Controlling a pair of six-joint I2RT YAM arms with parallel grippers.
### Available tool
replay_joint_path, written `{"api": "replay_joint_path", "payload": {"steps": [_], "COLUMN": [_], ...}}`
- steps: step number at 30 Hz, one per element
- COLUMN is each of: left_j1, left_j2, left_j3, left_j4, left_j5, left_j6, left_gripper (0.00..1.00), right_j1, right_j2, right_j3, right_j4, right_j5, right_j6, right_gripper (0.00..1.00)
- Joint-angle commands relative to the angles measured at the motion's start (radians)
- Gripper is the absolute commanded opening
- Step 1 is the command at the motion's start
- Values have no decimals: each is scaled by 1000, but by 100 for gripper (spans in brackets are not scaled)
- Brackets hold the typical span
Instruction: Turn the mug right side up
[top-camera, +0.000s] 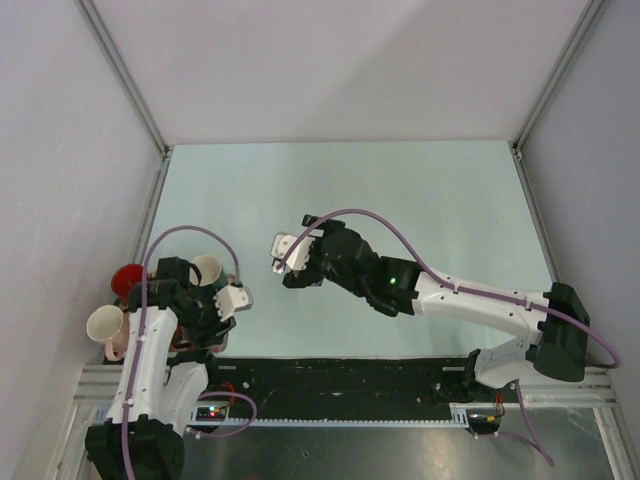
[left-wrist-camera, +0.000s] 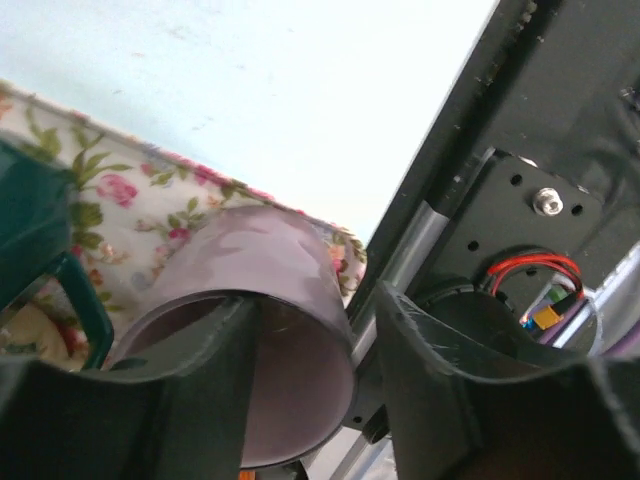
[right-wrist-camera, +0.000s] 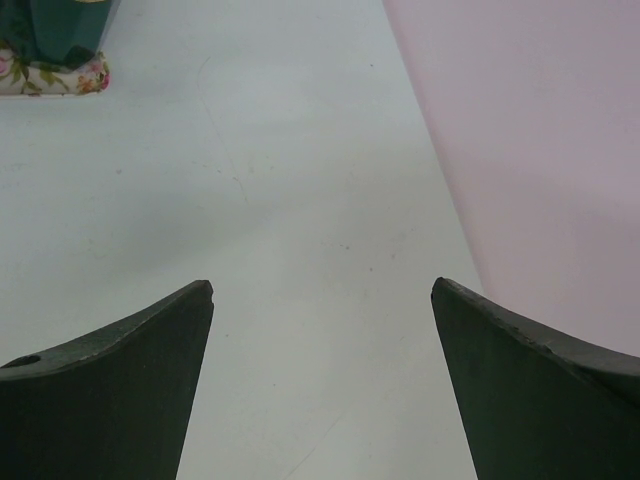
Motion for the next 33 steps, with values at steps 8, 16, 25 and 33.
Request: {"api": "replay_joint_path", "payload": {"steps": [8,16,25,33], "left_j1": [19,19,20,20], "left_j2": [-65,-168,-330,-500], "left_j3": [67,236,222,-72], "left_j4": [-46,-78,348,894], "left_j5": [-38,72,-113,-335], "left_j6": [7,-162,-668,-990], "left_gripper": [77,83,91,100], "right_j1": [-28,-199,-537,-747], "right_j2": [-36,-79,-305,-660], "right_j3": [3,3,-171,-558], "right_j4": [23,-49,-205,-78], "right_j5": [-16,-30,83,214], "right_j6": [59,380,789,881], "right_gripper": [96,96,99,99]}}
